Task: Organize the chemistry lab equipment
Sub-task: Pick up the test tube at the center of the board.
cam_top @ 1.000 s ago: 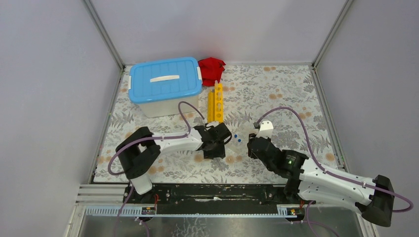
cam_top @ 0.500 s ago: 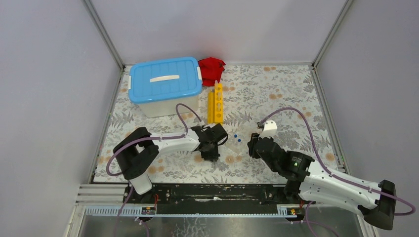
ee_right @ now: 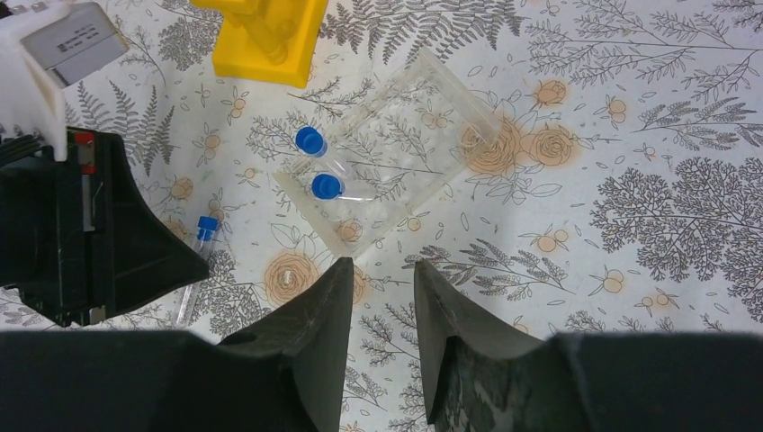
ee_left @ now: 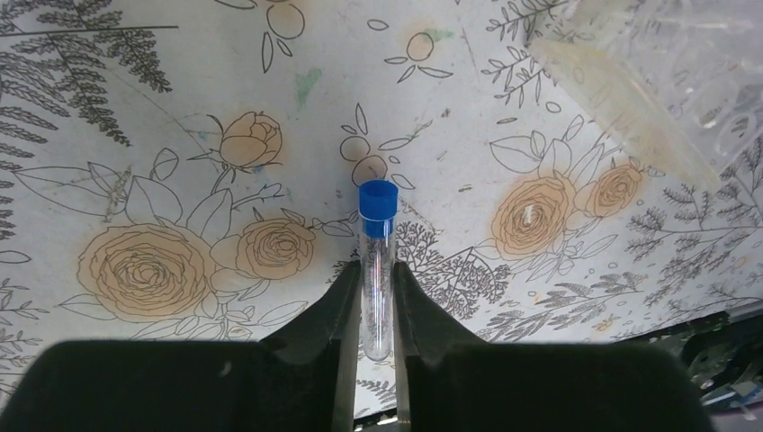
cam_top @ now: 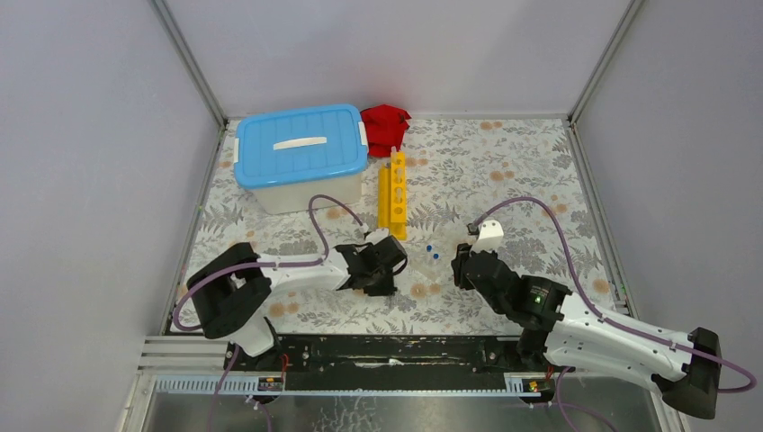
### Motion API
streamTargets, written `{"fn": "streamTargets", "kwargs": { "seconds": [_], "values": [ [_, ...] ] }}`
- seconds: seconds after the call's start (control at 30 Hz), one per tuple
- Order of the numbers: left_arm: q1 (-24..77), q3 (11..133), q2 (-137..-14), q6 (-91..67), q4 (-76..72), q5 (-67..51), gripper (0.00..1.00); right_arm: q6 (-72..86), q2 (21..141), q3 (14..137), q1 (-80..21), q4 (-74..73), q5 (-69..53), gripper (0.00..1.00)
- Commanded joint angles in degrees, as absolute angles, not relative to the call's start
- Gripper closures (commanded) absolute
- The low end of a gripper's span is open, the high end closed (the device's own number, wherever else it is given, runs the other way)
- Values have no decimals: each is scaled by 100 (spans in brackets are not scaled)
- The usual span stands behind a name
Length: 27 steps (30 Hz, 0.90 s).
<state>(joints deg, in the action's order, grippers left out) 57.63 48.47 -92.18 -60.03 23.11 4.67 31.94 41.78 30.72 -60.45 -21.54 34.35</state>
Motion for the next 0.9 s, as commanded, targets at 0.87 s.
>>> {"fn": "streamTargets", "kwargs": {
  "seconds": [0.87],
  "values": [
    [6765,3535,-6794,-2368,-593,954,84,3144,4861,4026,-6083,-1387,1048,43]
  ]
}}
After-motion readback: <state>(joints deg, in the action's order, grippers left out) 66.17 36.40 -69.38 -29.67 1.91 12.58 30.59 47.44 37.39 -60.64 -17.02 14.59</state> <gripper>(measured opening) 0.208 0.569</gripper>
